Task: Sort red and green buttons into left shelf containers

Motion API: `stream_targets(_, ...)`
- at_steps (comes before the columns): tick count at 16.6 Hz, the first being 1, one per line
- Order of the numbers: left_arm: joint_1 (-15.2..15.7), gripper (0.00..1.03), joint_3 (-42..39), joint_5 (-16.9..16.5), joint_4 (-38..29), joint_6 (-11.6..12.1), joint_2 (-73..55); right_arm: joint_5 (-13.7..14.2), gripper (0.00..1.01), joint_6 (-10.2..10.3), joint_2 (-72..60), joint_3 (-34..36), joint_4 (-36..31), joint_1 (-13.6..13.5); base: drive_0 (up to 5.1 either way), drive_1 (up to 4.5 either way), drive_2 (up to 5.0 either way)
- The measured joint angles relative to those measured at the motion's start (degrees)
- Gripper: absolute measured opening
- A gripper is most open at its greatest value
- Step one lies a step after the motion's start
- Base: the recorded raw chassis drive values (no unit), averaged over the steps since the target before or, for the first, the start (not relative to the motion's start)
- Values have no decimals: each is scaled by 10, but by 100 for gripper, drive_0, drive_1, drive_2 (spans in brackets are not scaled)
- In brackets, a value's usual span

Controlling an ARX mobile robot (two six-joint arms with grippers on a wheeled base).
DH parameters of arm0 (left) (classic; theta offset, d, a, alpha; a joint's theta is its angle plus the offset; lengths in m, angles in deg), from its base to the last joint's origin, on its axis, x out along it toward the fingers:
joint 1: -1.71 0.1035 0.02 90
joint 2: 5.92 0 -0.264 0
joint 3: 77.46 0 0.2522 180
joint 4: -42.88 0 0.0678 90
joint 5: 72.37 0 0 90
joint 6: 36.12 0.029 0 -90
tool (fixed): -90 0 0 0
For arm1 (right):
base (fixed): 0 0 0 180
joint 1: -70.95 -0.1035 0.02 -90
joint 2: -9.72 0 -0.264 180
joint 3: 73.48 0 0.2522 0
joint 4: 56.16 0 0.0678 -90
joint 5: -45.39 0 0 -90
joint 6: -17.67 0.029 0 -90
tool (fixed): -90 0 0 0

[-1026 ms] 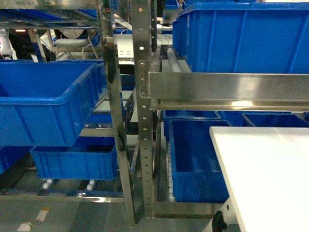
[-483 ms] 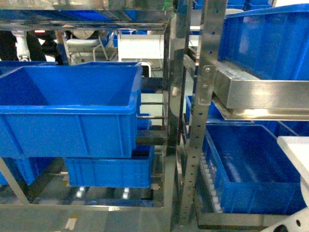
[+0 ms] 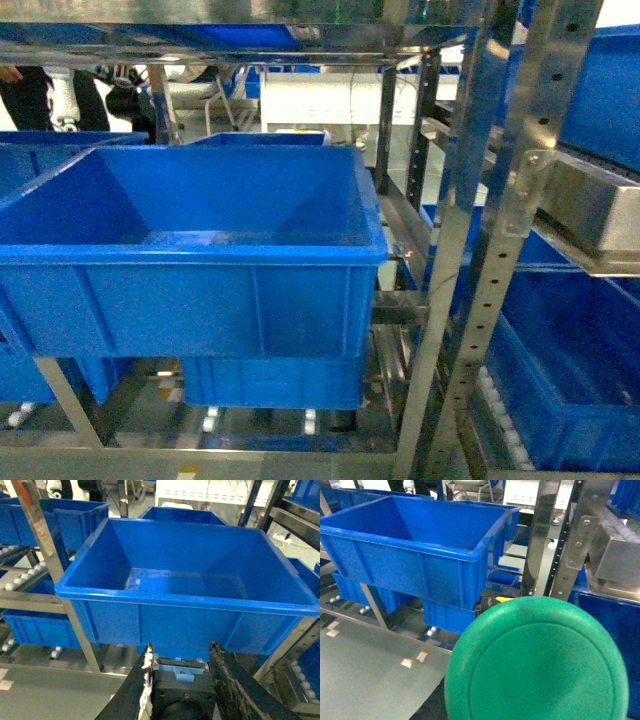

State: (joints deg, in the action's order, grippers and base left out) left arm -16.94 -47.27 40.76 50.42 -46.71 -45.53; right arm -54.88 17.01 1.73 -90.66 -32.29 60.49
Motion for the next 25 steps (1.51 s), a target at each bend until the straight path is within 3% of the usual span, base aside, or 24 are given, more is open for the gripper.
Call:
stream_targets(18, 0, 27, 0, 2, 0, 0, 0, 0, 27, 0, -1, 0, 0, 0, -457, 398, 68)
stream_targets(25, 0, 27, 0, 0, -1, 0, 0, 1, 27, 0, 0, 0, 0, 0, 2, 156, -151)
